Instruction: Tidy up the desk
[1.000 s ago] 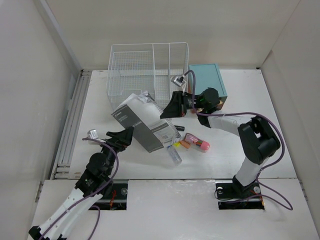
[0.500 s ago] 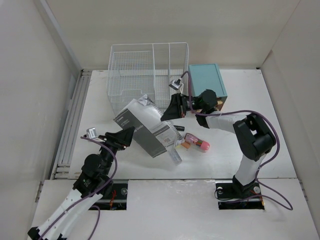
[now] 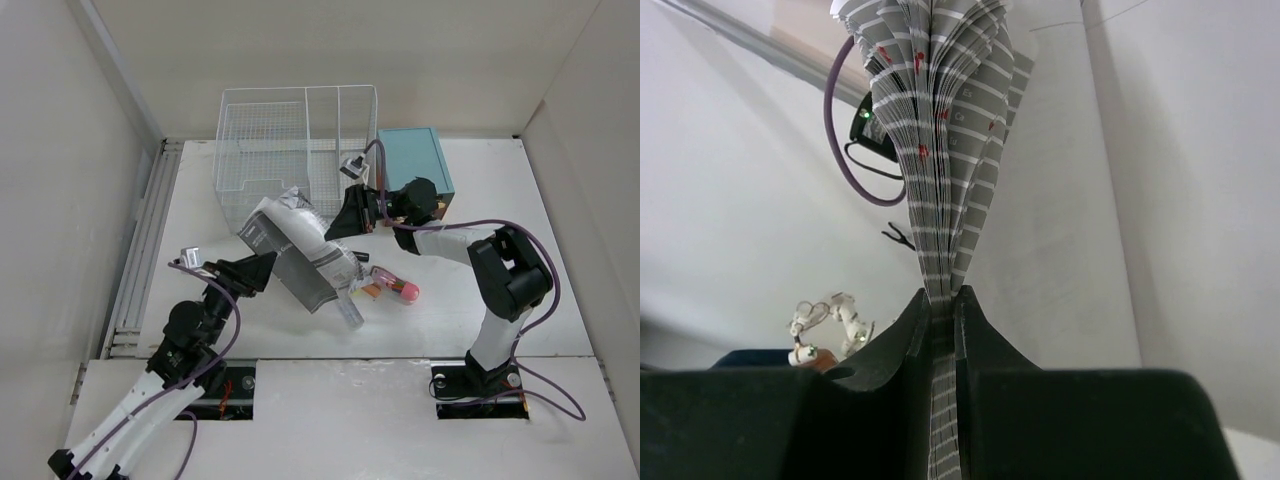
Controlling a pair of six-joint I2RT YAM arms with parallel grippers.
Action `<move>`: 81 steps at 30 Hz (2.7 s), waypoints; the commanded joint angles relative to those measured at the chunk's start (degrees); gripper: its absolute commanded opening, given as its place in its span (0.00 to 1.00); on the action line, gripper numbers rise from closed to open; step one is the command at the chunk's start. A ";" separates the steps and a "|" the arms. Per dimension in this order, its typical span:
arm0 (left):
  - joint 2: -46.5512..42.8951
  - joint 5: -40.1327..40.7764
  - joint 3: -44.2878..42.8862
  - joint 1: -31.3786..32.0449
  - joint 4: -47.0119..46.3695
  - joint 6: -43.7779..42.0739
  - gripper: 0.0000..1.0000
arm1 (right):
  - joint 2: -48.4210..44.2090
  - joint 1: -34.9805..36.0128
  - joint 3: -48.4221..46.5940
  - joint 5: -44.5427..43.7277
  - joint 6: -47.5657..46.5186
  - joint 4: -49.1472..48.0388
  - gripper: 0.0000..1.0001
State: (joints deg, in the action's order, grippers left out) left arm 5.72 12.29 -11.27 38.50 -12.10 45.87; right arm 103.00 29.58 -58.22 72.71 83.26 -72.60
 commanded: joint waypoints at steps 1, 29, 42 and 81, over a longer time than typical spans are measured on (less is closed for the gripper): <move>3.50 -8.24 -5.51 0.52 -13.21 -0.86 0.59 | 0.09 1.88 -2.96 0.59 1.29 -25.31 0.00; 11.24 1.23 -10.00 0.00 -0.38 -3.32 0.63 | -2.80 2.41 -4.10 1.21 6.47 -31.29 0.00; 10.98 -0.95 -7.63 0.00 -8.10 -5.44 0.20 | -3.86 2.41 -4.10 0.59 7.53 -31.29 0.00; 27.41 -3.87 -53.94 0.00 17.45 -17.30 0.00 | -17.98 -11.74 -14.36 4.99 -37.35 22.06 0.71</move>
State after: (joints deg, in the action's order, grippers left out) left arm 31.55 4.99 -60.27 38.52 9.61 28.53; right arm 90.63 19.09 -66.98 77.95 68.36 -66.00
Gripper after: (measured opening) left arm 0.084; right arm 0.699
